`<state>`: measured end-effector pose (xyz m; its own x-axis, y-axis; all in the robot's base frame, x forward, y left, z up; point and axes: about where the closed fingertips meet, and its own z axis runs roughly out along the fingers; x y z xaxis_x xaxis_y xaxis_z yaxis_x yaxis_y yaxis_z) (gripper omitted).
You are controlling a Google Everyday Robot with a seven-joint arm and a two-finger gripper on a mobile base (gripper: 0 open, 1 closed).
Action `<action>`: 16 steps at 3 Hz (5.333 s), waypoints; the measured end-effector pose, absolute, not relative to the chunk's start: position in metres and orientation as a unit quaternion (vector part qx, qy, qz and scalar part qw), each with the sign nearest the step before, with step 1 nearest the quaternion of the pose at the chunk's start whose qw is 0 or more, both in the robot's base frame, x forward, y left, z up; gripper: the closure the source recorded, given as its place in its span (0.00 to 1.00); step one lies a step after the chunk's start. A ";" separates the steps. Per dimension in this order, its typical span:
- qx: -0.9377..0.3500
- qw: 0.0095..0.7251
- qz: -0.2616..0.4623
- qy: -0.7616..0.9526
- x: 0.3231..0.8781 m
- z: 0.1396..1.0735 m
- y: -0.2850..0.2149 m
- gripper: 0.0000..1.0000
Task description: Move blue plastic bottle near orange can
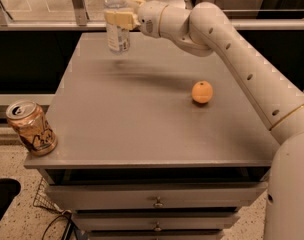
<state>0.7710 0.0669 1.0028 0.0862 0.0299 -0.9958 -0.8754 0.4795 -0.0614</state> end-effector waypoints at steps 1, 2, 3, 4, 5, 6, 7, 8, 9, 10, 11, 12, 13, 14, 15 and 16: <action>-0.375 0.642 0.359 0.564 0.730 1.029 0.053 1.00; -0.382 0.636 0.350 0.572 0.680 1.043 0.052 1.00; -0.375 0.629 0.342 0.589 0.627 1.043 0.060 1.00; -0.359 0.626 0.344 0.601 0.587 1.027 0.071 1.00; -0.345 0.621 0.342 0.615 0.546 1.014 0.085 1.00; -0.338 0.619 0.337 0.624 0.516 0.997 0.093 1.00; -0.343 0.614 0.337 0.626 0.497 0.979 0.098 1.00; -0.352 0.612 0.340 0.621 0.485 0.961 0.104 1.00; -0.369 0.610 0.348 0.608 0.479 0.946 0.109 1.00; -0.384 0.608 0.356 0.597 0.477 0.940 0.115 1.00; -0.385 0.607 0.356 0.597 0.476 0.941 0.116 0.82; -0.386 0.607 0.357 0.596 0.475 0.941 0.118 0.59; -0.388 0.607 0.357 0.595 0.474 0.942 0.120 0.36; -0.389 0.606 0.358 0.594 0.473 0.942 0.121 0.12; -0.391 0.606 0.358 0.594 0.472 0.943 0.123 0.00; -0.391 0.606 0.357 0.594 0.472 0.943 0.123 0.00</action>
Offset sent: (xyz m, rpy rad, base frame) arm -0.1651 -0.0146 0.0381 -0.0914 0.0252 -0.0062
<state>0.4720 0.1231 0.9434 0.0400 -0.0308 -0.9987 -0.8970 0.4393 -0.0494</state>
